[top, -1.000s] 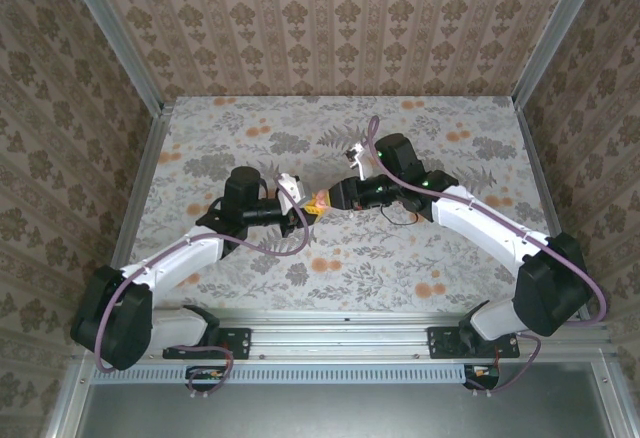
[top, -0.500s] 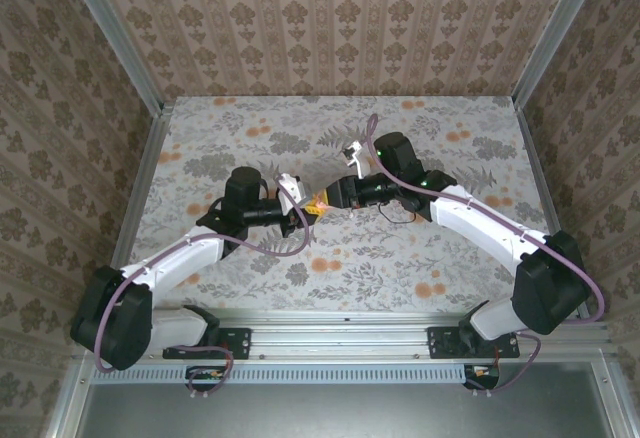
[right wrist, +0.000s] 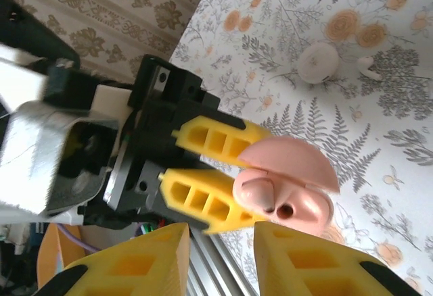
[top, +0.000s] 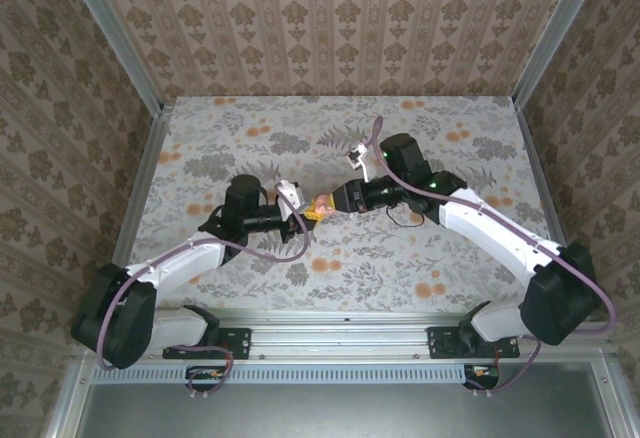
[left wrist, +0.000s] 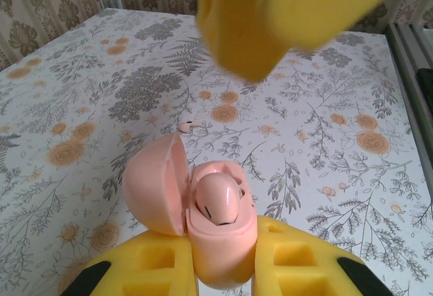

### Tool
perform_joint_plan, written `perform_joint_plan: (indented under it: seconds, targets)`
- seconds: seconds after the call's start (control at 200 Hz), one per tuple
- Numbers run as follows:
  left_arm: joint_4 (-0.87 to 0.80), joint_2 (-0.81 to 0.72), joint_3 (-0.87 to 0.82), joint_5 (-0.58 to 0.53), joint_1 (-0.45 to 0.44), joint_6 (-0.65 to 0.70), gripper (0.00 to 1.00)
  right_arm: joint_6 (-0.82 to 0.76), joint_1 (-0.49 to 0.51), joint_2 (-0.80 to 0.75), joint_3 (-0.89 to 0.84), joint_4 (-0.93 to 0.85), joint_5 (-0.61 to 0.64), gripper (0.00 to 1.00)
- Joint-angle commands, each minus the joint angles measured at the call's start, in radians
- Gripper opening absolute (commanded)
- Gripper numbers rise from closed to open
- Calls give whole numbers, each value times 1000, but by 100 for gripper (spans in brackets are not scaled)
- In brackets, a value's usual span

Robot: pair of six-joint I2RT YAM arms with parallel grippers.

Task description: Insert wireless bluetooth earbuds into charging case

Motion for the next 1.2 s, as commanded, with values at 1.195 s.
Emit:
perform_joint_plan:
  seconds: [1.195]
  targets:
    - [238, 13, -107, 66, -33, -62, 18, -690, -218, 599, 573, -910, 676, 38]
